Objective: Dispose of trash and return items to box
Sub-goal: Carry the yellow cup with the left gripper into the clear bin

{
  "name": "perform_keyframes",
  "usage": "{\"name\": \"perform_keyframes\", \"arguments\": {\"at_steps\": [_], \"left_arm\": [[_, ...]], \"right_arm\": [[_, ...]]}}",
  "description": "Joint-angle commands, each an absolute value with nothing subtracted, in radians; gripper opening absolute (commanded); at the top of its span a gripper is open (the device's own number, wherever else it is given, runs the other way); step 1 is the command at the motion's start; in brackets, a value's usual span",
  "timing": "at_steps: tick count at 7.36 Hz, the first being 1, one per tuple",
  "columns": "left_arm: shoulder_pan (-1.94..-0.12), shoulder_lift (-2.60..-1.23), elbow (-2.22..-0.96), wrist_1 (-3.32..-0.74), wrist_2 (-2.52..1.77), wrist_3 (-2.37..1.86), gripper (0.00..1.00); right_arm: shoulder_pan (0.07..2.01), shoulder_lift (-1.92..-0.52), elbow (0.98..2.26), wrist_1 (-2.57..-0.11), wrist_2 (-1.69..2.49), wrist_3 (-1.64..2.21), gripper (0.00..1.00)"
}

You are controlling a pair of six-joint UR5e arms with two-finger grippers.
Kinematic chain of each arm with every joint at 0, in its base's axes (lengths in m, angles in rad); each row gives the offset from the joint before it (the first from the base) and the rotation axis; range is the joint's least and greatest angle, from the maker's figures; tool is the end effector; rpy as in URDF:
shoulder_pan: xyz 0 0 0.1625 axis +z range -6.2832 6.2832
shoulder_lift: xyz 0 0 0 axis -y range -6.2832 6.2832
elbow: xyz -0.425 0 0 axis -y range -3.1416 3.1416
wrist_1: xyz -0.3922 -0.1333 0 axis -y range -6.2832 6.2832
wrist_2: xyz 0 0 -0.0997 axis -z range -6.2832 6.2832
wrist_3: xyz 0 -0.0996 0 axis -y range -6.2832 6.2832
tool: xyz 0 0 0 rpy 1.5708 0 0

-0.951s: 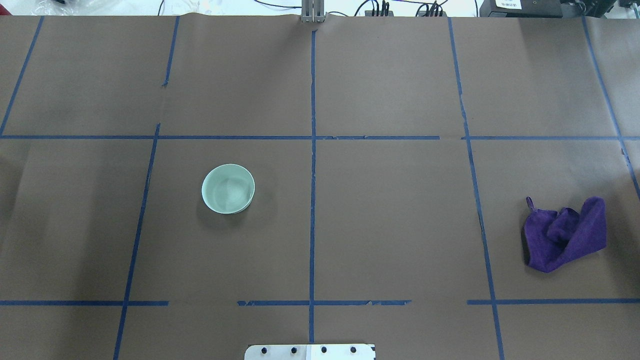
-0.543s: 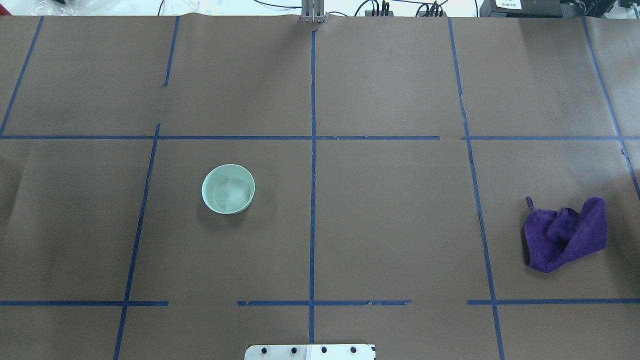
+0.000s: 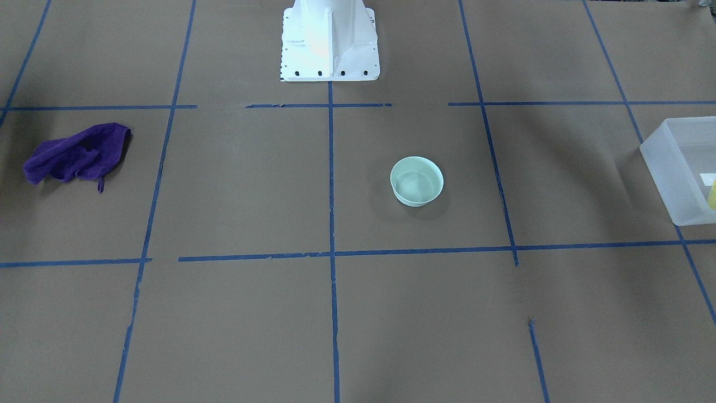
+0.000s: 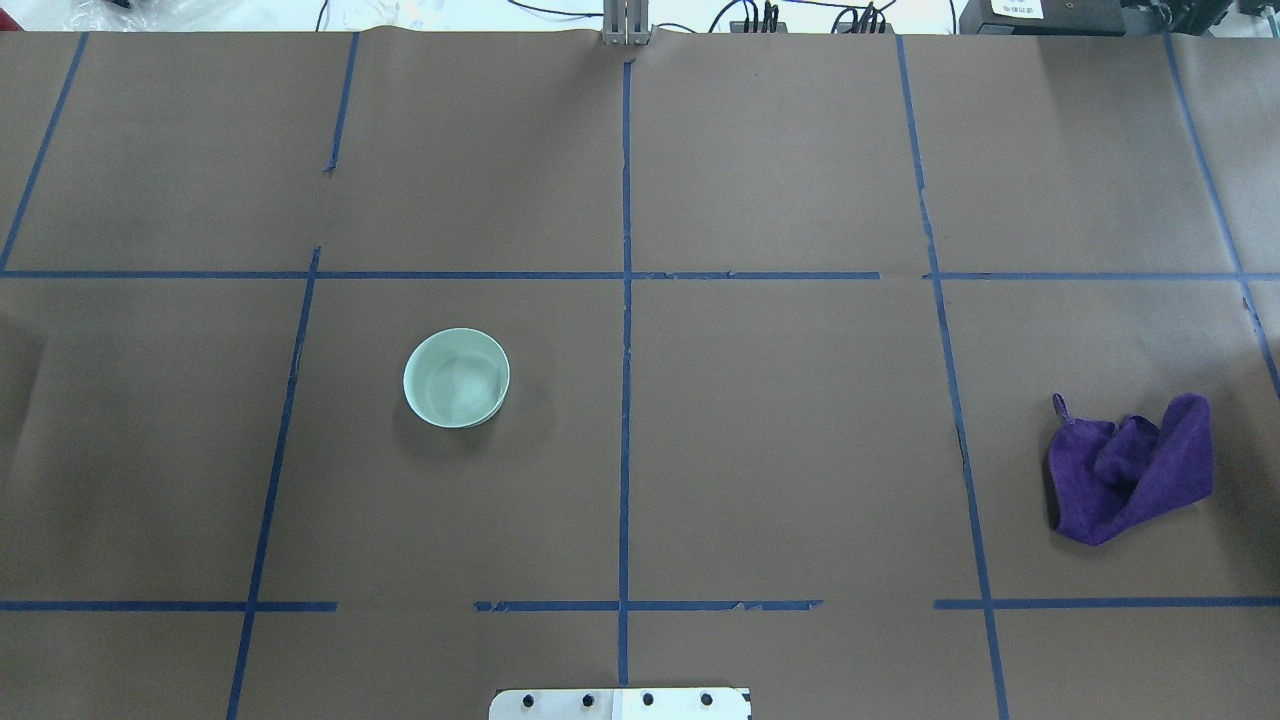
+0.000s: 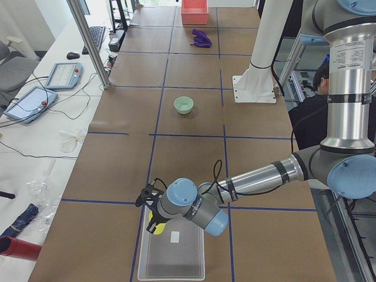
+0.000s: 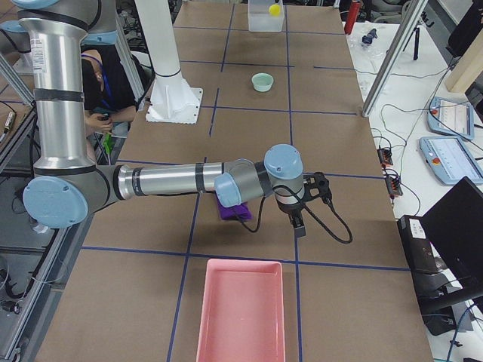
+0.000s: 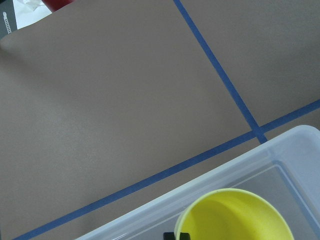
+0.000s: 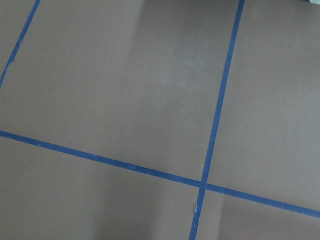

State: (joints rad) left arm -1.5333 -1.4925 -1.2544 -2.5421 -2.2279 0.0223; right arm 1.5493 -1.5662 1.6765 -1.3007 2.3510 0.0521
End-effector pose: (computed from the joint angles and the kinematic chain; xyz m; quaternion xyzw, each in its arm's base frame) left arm -0.0553 -0.4578 0.7488 0.2668 0.3114 0.1188 0.9043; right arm 0.0522 -0.5119 0.5730 0.1610 -0.3796 -0.0580 0.9092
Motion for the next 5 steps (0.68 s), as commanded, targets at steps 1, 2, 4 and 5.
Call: {"name": "perform_keyframes", "arguments": {"at_steps": [1,2,4,5], "left_arm": [[-1.531,-1.490,-1.259,-2.545,-2.237,0.031,0.70],[-1.532,-1.489,-1.294,-2.545,-2.234,0.031,1.00],[-1.531,-1.499,-1.485,-2.355,-2.238,0.017,1.00],[-1.531,-1.517,-1.576,-2.238,-2.238,0.017,1.00]], "right_arm": [[1.549,-1.565,1.678,-1.301,2.352,0.052,1.00],[1.545,-1.560,1.680,-1.299,2.352,0.070,1.00],[1.435,-1.555,1.761,-1.286,2.342,0.276,1.00],[1.366,-1.565,1.781,-1.193,2.327,0.331,1.00]]}}
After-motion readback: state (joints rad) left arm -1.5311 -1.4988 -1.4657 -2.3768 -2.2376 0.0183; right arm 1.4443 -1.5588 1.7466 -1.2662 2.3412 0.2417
